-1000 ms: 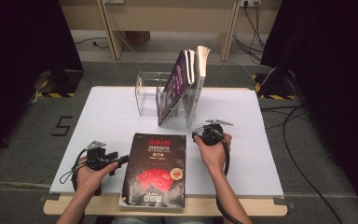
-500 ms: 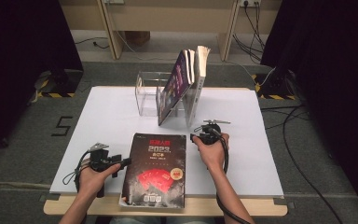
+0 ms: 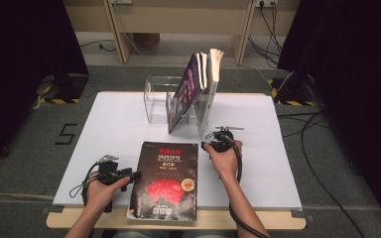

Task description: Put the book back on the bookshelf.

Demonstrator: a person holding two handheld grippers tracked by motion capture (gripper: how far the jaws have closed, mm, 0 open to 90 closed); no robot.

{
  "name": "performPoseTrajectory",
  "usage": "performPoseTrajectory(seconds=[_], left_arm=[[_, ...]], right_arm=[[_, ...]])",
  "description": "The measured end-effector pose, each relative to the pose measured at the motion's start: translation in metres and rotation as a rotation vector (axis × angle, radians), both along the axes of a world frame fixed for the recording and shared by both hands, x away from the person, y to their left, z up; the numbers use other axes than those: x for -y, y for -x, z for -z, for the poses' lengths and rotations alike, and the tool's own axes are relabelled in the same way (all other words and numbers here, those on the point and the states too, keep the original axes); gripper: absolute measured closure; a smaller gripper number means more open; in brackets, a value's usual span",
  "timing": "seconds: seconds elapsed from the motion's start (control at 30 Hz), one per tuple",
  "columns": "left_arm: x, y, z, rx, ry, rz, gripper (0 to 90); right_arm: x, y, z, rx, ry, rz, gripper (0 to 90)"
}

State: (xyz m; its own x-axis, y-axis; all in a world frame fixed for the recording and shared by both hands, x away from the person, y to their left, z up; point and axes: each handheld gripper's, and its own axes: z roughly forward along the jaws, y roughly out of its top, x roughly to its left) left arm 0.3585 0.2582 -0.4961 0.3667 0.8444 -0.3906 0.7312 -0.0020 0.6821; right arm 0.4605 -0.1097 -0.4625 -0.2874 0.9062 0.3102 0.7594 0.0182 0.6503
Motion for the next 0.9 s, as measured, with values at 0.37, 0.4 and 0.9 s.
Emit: performPoseTrajectory(seconds=[0.37,0.4,0.9], left_arm=[[0.0,-0.002,0.0,-0.005,-0.011,-0.009,53.3],[0.0,-0.002,0.0,-0.004,-0.013,-0.01,53.7],[0.002,-0.003,0.0,0.016,-0.079,-0.005,62.9]], right_arm=[[-0.013,-0.014,0.006,-0.034,0.019,-0.03,57.8],[-0.014,-0.016,0.007,-0.037,0.022,-0.035,57.8],[-0.032,-0.029,0.015,-0.066,0.026,-0.072,58.8]])
